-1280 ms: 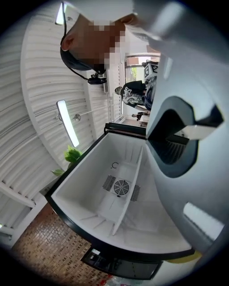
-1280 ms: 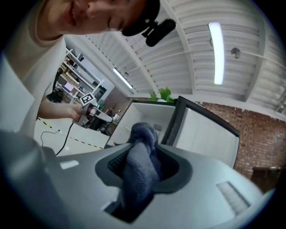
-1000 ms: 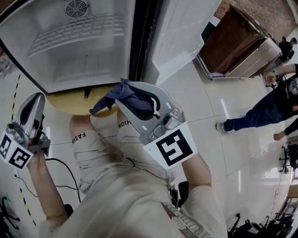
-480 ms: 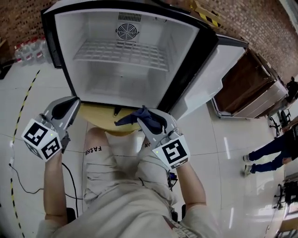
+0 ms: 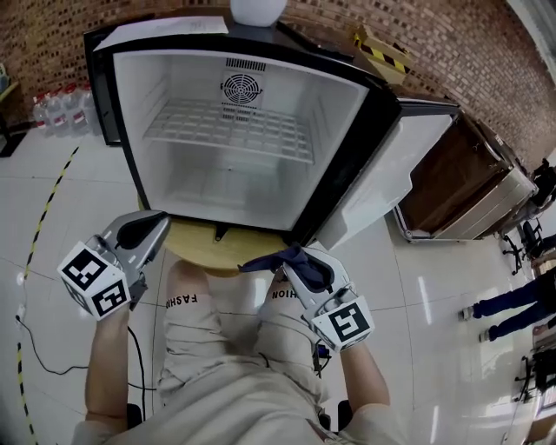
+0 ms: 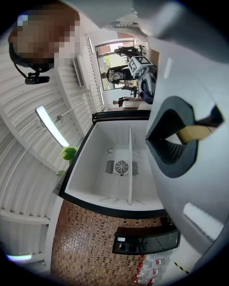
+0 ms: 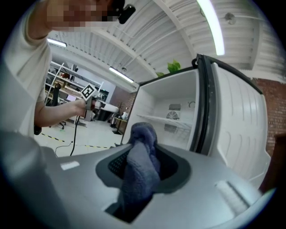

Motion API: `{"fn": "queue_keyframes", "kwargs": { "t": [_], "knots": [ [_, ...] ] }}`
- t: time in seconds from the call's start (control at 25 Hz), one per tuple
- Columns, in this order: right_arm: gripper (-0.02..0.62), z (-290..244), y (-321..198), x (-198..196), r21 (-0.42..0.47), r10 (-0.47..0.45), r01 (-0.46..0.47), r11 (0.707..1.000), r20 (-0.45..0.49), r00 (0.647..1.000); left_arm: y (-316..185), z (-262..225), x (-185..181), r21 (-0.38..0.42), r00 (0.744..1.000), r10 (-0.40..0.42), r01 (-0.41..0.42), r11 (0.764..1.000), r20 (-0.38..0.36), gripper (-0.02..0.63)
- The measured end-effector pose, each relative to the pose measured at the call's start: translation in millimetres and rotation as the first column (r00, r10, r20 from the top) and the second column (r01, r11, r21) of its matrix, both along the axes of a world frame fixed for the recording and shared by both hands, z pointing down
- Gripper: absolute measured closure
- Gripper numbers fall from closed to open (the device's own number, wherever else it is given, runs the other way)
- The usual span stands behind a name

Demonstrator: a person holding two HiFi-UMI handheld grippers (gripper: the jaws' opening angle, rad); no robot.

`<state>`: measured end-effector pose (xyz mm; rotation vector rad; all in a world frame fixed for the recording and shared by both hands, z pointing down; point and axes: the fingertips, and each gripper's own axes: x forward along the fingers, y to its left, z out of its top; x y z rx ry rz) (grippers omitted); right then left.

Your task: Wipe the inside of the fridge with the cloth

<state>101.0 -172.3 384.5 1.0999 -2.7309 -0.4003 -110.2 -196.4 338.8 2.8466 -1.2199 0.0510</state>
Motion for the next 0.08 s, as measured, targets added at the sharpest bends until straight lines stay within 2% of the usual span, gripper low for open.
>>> {"fn": "queue_keyframes", "kwargs": {
  "t": [0.08],
  "knots": [
    [0.485, 1.2, 5.7, 12.2, -0.011, 0.026, -0.026, 1.000, 0.015, 1.000, -0.2, 4.5, 1.7, -0.019, 1.000, 0.008, -0.008, 1.000, -0.010, 0.606]
  ]
}}
